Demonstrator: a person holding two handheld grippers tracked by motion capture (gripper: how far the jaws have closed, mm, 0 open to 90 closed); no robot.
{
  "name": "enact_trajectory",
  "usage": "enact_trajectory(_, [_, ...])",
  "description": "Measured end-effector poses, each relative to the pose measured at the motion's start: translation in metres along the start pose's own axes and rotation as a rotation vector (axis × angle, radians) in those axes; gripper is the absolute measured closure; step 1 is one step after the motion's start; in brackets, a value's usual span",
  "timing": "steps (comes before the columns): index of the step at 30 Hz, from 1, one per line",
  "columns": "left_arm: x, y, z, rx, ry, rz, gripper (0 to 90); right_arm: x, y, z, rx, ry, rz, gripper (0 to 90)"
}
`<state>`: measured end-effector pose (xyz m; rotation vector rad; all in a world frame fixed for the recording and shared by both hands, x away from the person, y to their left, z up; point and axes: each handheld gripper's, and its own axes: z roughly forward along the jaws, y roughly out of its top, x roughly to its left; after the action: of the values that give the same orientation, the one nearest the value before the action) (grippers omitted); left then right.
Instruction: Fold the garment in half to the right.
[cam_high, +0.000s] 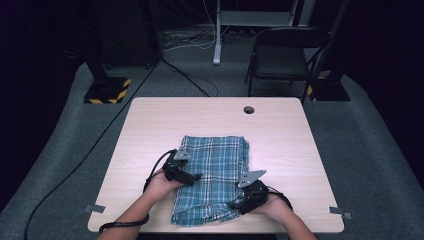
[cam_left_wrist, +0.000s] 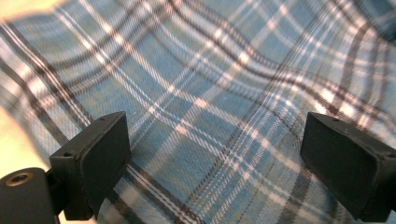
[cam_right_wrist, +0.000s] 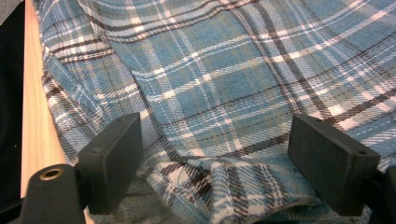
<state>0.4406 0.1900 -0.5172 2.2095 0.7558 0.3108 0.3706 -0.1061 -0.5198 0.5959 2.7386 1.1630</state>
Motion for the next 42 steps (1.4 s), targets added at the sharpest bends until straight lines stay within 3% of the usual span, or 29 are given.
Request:
enact_trajectory(10, [-0.003,0.011,0.001,0.04,0.019,0.024,7.7,0.002,-0.002,0.0,-0.015,-0.014,0.008,17.4])
enact_trajectory(16, [-0.005,0.029,0.004,0.049,0.04,0.08,8.4,0.001,-0.002,0.0,-0.018,-0.012,0.009,17.3])
enact_trajectory(22, [0.003,0.03,0.023,0.101,0.032,0.053,6.6,0.001,-0.002,0.0,-0.019,-0.008,0.013,17.4])
enact_trajectory(29, [0.003,0.032,0.026,0.101,0.033,0.022,6.5,0.001,-0.003,0.0,-0.021,-0.007,0.015,17.4])
enact_trajectory(31, [0.005,0.037,0.02,0.063,0.015,0.001,8.1,0.001,-0.003,0.0,-0.02,-0.007,0.014,17.4])
enact_trajectory(34, [0.011,0.043,0.015,0.02,0.033,-0.034,8.3,0.0,-0.002,0.0,-0.018,-0.006,0.014,17.3])
enact_trajectory(35, [0.016,0.044,0.017,0.043,0.068,-0.043,8.4,0.0,-0.002,0.0,-0.018,-0.004,0.015,17.4])
enact_trajectory(37, [0.018,0.043,0.02,0.067,0.086,-0.047,8.4,0.0,-0.002,0.0,-0.017,-0.003,0.015,17.4])
enact_trajectory(39, [0.02,0.037,0.028,0.117,0.115,-0.018,9.6,0.0,-0.002,0.0,-0.016,-0.004,0.014,17.3])
enact_trajectory(40, [0.019,0.034,0.031,0.114,0.122,0.0,9.6,0.0,-0.002,0.0,-0.016,-0.004,0.014,17.3])
enact_trajectory(42, [0.017,0.033,0.033,0.104,0.145,-0.009,9.6,0.0,-0.002,0.0,-0.015,-0.004,0.015,17.4])
